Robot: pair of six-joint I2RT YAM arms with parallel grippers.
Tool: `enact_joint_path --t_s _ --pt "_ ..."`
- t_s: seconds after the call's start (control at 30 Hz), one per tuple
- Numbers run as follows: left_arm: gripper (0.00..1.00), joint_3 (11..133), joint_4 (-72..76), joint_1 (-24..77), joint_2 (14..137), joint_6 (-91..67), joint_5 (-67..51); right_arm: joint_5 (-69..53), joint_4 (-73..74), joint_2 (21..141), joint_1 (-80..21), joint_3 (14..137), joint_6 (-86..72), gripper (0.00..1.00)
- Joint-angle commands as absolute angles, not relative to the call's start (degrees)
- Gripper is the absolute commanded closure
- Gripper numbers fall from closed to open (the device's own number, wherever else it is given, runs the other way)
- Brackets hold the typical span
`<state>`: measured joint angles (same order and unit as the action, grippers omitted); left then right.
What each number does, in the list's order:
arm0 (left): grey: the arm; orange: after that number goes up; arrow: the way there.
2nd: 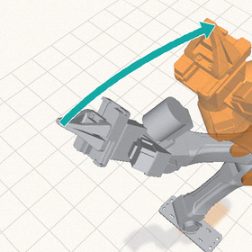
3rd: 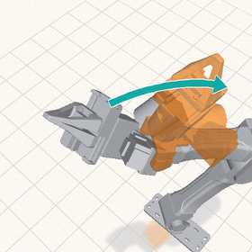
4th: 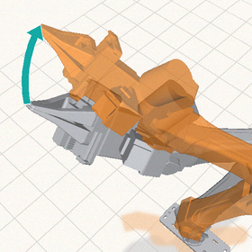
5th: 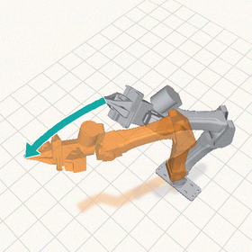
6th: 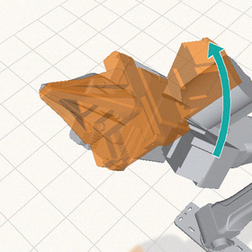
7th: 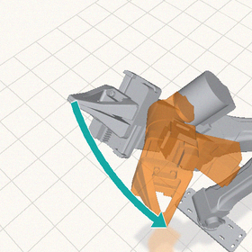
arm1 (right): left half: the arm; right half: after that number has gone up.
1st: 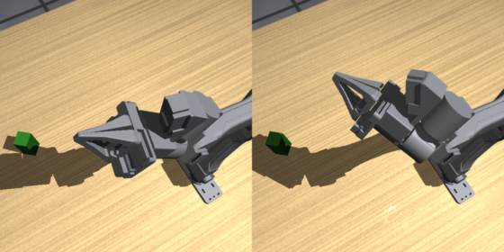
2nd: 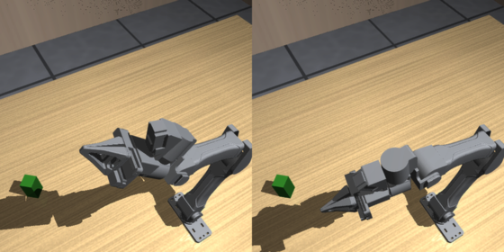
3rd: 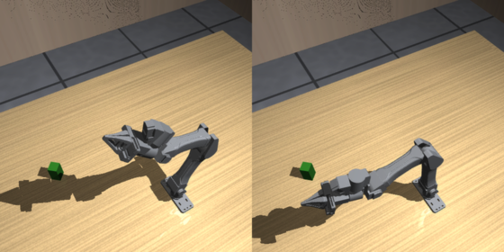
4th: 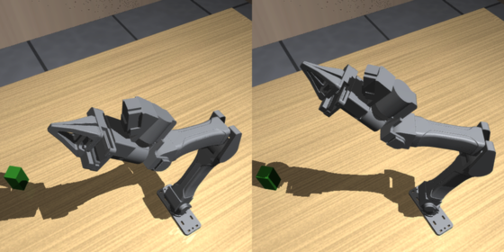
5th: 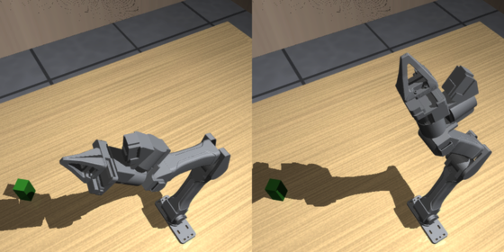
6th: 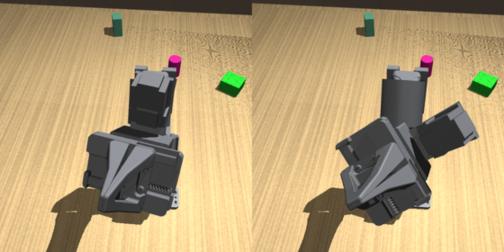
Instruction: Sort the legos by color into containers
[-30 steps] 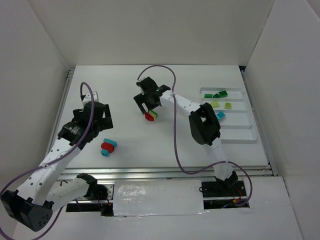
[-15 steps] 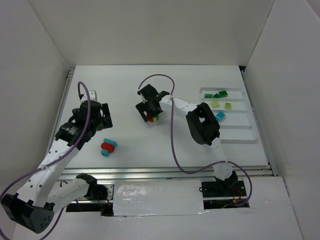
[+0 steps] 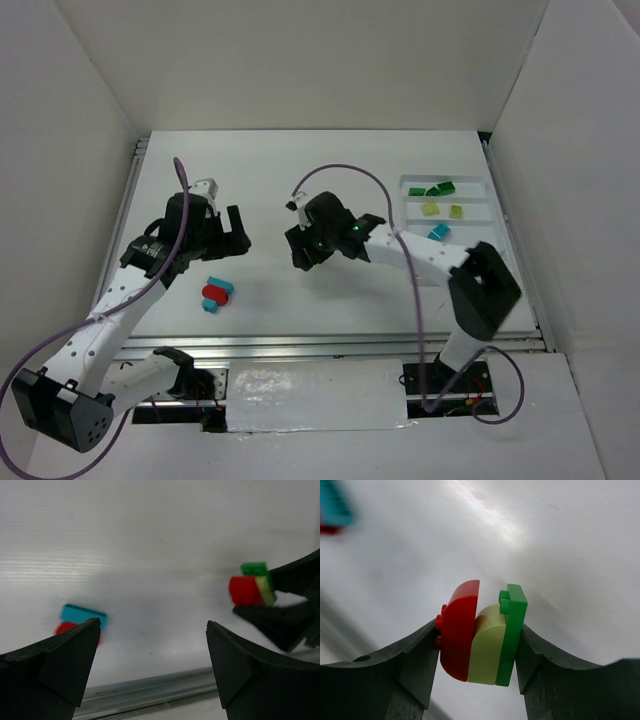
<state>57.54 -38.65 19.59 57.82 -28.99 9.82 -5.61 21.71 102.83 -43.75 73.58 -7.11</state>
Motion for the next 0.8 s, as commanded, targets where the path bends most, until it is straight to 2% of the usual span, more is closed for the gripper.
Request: enact_joint_path --t_s 0.0,0.1,0.23,0.37,0.6,0.73,0.77 --pt "0.00 57.06 -28.85 19.42 58.71 -37.93 -15.39 -16.25 8.27 87.04 -49.30 64.56 -3.43 1.00" --pt "0.00 51.80 -17.73 19.86 59.67 -47.24 -27.01 -21.00 5.63 80.08 -50.45 58.65 -4.04 1.00" --pt "0.01 47.73 -6.00 22.49 62.40 -55.97 -35.66 -21.27 3.87 75.15 -51.33 54.85 -6.33 1.00" --pt "0.03 46.93 -1.59 27.06 63.89 -60.20 -36.12 -20.83 0.88 70.84 -51.42 52.12 -7.47 1.00" --pt "0.06 47.02 -2.81 28.83 62.23 -60.64 -34.28 -16.36 1.50 69.26 -51.50 52.21 -8.61 1.00" --pt "0.12 46.67 -3.51 29.18 61.52 -60.65 -33.66 -11.08 -2.44 65.31 -51.42 49.93 -10.19 1.00" --pt "0.17 46.41 -3.60 29.44 61.61 -60.56 -33.75 -10.81 -2.90 64.61 -51.50 49.31 -10.20 1.00"
